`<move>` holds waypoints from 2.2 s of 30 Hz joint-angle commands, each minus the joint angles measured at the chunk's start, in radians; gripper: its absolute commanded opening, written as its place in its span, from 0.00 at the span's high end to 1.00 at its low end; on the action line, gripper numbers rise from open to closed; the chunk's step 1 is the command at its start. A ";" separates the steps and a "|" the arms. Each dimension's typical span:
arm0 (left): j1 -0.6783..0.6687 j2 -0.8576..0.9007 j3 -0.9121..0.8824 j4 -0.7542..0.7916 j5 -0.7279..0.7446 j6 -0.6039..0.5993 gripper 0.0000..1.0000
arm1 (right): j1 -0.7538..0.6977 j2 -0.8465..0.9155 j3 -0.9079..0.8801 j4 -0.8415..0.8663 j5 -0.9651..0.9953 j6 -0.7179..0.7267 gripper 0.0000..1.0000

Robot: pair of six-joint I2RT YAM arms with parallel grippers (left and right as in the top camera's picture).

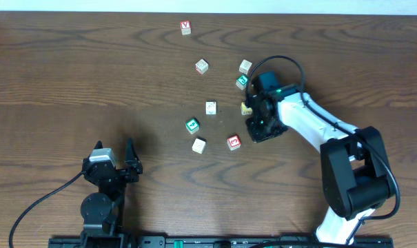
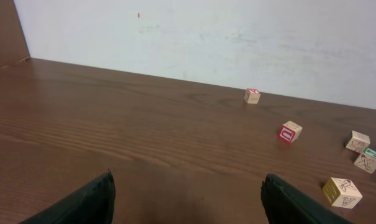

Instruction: Lift 5 blocks

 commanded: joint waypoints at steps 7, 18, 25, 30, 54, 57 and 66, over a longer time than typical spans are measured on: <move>-0.002 -0.006 -0.019 -0.037 -0.024 0.006 0.24 | 0.078 0.003 0.009 -0.013 -0.016 0.279 0.73; -0.002 -0.006 -0.019 -0.037 -0.024 0.006 0.24 | 0.085 0.003 0.008 -0.025 -0.012 0.484 0.70; -0.002 -0.006 -0.019 -0.037 -0.024 0.006 0.24 | 0.088 0.003 0.008 -0.025 -0.050 0.491 0.68; -0.002 -0.006 -0.019 -0.037 -0.024 0.006 0.24 | 0.095 0.003 0.009 -0.025 -0.057 0.489 0.66; -0.002 -0.006 -0.019 -0.037 -0.024 0.006 0.24 | 0.150 0.003 0.009 -0.035 -0.008 0.358 0.59; -0.002 -0.006 -0.019 -0.037 -0.024 0.006 0.24 | 0.150 0.003 0.009 -0.049 -0.006 0.357 0.59; -0.002 -0.006 -0.019 -0.037 -0.024 0.006 0.24 | 0.145 0.003 0.009 -0.019 0.011 0.339 0.50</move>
